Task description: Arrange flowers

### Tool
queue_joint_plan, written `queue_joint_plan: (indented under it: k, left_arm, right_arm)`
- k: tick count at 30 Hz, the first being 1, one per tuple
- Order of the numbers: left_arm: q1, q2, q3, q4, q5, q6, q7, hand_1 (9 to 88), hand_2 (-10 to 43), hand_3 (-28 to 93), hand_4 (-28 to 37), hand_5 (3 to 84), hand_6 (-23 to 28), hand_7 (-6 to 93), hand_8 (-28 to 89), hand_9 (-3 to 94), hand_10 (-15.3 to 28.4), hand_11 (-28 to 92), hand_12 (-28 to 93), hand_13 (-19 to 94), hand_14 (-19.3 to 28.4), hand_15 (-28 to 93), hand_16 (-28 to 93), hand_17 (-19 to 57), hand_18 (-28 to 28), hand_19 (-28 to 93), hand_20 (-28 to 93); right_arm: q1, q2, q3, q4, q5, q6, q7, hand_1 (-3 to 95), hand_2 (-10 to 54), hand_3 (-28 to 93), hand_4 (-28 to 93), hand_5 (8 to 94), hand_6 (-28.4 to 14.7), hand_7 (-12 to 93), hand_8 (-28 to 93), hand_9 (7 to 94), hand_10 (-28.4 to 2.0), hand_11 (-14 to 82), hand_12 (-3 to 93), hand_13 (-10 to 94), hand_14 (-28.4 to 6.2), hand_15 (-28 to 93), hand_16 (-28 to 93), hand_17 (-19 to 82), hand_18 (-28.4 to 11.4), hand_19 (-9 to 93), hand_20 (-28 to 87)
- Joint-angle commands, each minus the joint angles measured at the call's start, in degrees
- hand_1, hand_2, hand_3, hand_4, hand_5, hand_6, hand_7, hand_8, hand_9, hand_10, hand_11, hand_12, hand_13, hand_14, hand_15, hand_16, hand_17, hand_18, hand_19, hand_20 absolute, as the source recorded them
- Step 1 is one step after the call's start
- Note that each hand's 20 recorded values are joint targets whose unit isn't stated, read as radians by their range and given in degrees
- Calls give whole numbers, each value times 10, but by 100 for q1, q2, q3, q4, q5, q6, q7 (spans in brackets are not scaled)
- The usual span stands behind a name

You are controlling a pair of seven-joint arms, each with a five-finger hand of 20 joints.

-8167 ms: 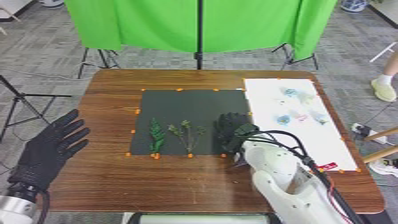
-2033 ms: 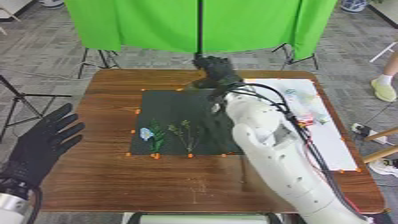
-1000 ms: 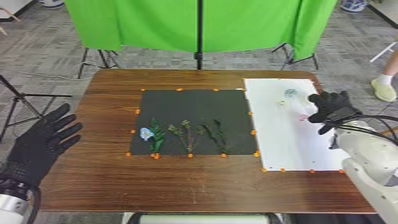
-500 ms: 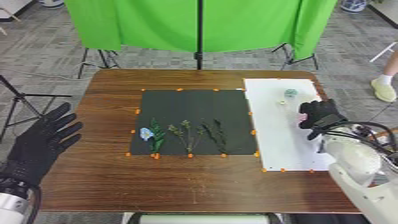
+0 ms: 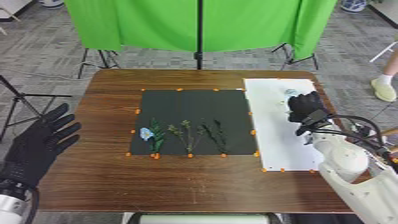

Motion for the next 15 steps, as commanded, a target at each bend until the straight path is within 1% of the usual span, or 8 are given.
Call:
queue_joint_plan:
  k: [1,3,4,7,11,13,14,15]
  left_arm:
    - [82,99,-54,18,-34,143,10,251,-6,696,-282,238,16,206,-118,186,94,205,159,131,118,323,-3,-120,182,400,73]
    - [30,130,4,38,-40,135,-3,251,-6,696,-283,238,15,206,-118,186,94,206,159,131,118,323,-3,-121,182,400,73]
    - [-20,155,43,60,-48,113,-34,250,-6,697,-282,238,16,206,-118,186,94,206,159,131,118,323,-3,-121,182,400,74]
    - [-86,170,128,77,-41,101,-67,251,-6,696,-282,238,16,206,-118,186,94,206,159,131,118,325,-2,-121,182,401,74]
    - [-56,148,173,53,-24,129,-6,251,-6,697,-282,238,15,205,-118,186,94,206,159,131,118,324,-2,-120,182,400,74]
    - [-55,141,192,48,-15,125,10,251,-6,697,-282,238,15,206,-118,186,94,206,160,131,118,324,-2,-120,182,400,74]
    - [-74,104,192,41,9,105,-18,251,-6,697,-282,238,15,205,-118,186,94,207,160,131,118,324,-3,-120,182,400,74]
    - [-70,114,208,30,11,127,12,251,-6,697,-282,238,15,205,-118,186,93,207,160,131,118,324,-3,-121,182,401,74]
  right_arm:
    - [2276,-1430,-1490,289,197,403,-809,485,-95,863,-283,729,30,478,-157,900,-16,141,440,809,18,431,413,316,-152,759,384]
    - [2631,-1805,-1819,533,233,414,-949,483,-95,863,-283,730,31,477,-156,899,-16,138,438,809,19,429,417,315,-151,759,384]
    - [2729,-2021,-1881,670,170,414,-1061,483,-95,862,-283,730,31,476,-155,898,-17,138,438,809,20,427,418,315,-151,758,384]
    - [2882,-2545,-2033,924,22,293,-1276,483,-95,857,-283,728,33,475,-154,897,-16,137,438,806,21,425,422,313,-150,757,384]
    - [2883,-3081,-2162,1231,-286,112,-1589,484,-95,853,-283,725,34,476,-153,896,-16,135,439,804,19,421,425,310,-147,753,383]
    - [2836,-3305,-2188,1387,-526,-8,-1767,484,-95,851,-283,724,34,478,-153,895,-16,135,439,803,19,420,425,310,-146,751,382]
    - [2785,-3422,-2156,1447,-676,-118,-1879,485,-95,850,-283,724,35,478,-153,895,-16,135,439,803,19,420,425,310,-146,751,382]
    - [2797,-3476,-2229,1510,-718,-143,-1914,485,-95,850,-283,724,35,478,-154,895,-16,135,439,802,18,421,425,310,-146,751,382]
